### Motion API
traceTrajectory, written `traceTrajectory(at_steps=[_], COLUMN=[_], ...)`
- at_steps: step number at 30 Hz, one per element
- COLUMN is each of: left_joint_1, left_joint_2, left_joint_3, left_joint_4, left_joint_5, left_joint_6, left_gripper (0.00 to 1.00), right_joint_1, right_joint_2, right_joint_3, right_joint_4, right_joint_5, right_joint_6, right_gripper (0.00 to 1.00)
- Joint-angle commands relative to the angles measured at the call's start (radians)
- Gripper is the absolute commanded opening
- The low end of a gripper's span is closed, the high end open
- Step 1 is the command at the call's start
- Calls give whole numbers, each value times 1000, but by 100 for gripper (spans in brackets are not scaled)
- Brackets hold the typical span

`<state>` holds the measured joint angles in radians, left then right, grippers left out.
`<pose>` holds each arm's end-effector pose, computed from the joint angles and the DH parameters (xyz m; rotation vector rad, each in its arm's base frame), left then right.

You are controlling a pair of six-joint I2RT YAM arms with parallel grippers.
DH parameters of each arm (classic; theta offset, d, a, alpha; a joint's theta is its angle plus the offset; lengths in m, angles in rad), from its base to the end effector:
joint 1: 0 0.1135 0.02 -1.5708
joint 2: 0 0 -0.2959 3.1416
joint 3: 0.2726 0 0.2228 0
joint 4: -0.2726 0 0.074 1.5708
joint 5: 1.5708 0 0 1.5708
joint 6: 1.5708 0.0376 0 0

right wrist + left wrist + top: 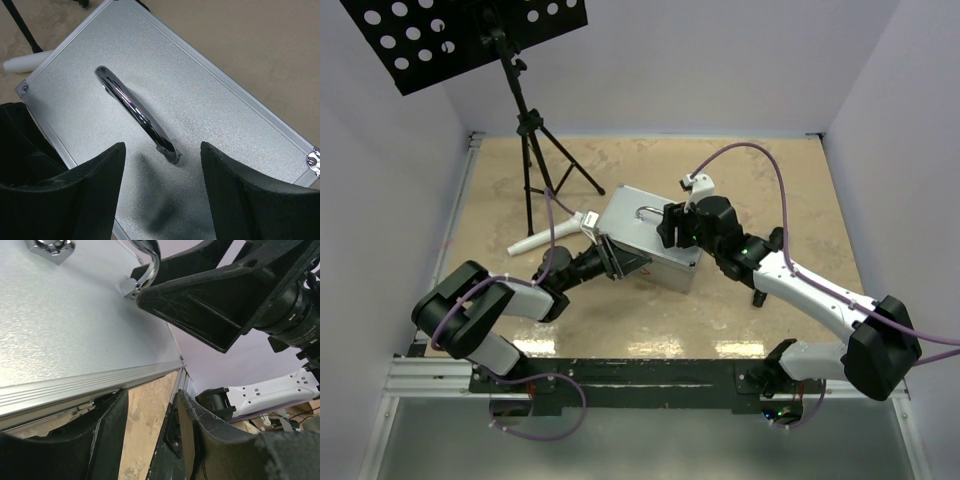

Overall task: Organize the medicine kit
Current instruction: Close the medicine box at the center of the board.

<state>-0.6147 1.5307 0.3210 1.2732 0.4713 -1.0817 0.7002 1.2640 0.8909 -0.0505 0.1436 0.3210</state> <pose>0.1922 -0.1566 0.2364 0.0303 1.7796 -1.6521 0.1975 0.1594 0.3275 -0.2892 2.0061 0.5122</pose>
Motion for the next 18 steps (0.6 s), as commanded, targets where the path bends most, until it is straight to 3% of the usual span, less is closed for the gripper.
traceTrajectory(at_steps=[1,10,18], left_joint_1=[12,18,52], left_joint_2=[3,29,-58], left_joint_3=[53,43,46], left_joint_4=[624,626,624], left_joint_5=[-14,-11,-16], left_joint_6=[3,-1,5], left_gripper=[49,49,51], right_joint_1=[-1,-1,-1], right_joint_2=[0,0,8], right_joint_3=[-23,-27,-27], right_joint_4=[20,23,28], right_joint_5=[-10,-15,-19], right_joint_6=[9,10,10], right_gripper=[66,66,66])
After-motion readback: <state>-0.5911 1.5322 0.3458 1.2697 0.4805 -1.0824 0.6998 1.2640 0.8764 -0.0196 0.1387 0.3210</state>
